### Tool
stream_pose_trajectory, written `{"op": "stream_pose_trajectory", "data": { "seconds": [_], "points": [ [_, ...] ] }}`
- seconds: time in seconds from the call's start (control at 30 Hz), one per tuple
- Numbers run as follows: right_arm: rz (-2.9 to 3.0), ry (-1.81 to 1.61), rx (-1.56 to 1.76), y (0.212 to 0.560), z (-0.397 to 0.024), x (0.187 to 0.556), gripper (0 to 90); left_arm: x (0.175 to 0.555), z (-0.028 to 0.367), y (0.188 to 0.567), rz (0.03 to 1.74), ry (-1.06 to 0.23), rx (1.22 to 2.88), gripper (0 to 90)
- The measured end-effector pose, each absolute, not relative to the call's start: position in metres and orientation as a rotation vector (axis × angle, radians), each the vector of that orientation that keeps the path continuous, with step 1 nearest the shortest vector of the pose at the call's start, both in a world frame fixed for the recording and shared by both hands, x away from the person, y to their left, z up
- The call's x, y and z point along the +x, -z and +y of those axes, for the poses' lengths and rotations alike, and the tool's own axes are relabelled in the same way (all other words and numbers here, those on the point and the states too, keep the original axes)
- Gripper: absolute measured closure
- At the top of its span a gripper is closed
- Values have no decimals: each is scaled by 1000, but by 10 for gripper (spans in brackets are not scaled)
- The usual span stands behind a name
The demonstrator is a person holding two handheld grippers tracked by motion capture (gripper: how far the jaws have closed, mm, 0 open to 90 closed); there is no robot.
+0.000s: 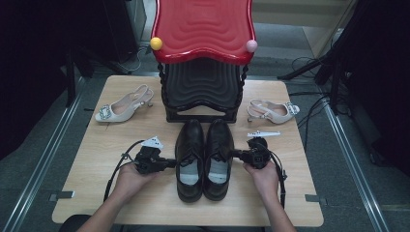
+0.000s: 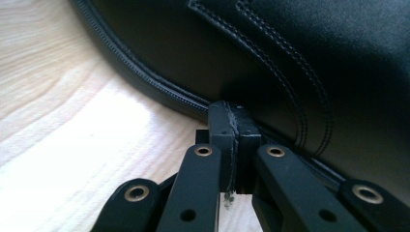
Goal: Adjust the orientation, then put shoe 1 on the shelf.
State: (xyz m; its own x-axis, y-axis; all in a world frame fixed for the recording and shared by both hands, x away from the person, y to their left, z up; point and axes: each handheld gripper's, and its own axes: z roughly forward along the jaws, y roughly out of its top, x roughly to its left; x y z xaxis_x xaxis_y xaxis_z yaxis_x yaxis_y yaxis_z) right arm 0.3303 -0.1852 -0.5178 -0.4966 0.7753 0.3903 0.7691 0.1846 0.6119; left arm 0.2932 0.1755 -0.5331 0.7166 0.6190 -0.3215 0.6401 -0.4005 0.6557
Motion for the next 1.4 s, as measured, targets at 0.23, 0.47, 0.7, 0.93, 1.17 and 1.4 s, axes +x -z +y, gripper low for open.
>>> {"op": "stream_pose_trajectory", "data": {
  "seconds": [0.23, 0.47, 0.7, 0.93, 1.17, 1.4],
  "points": [
    [2401, -1189, 1544, 515, -184, 336, 900, 282, 166, 535, 925, 70, 2119, 900],
    [2374, -1182, 1539, 515, -185, 342, 900, 275, 158, 536, 896, 77, 2124, 900],
    [2377, -1260, 1567, 515, -194, 346, 900, 273, 159, 531, 896, 46, 2161, 826],
    [2354, -1368, 1501, 499, -202, 333, 773, 270, 174, 517, 909, 79, 2113, 629],
    [2373, -1379, 1471, 480, -202, 324, 737, 273, 182, 516, 938, 63, 2135, 536],
    [2424, -1390, 1413, 465, -192, 311, 713, 274, 193, 512, 954, 44, 2112, 496]
  ]
}}
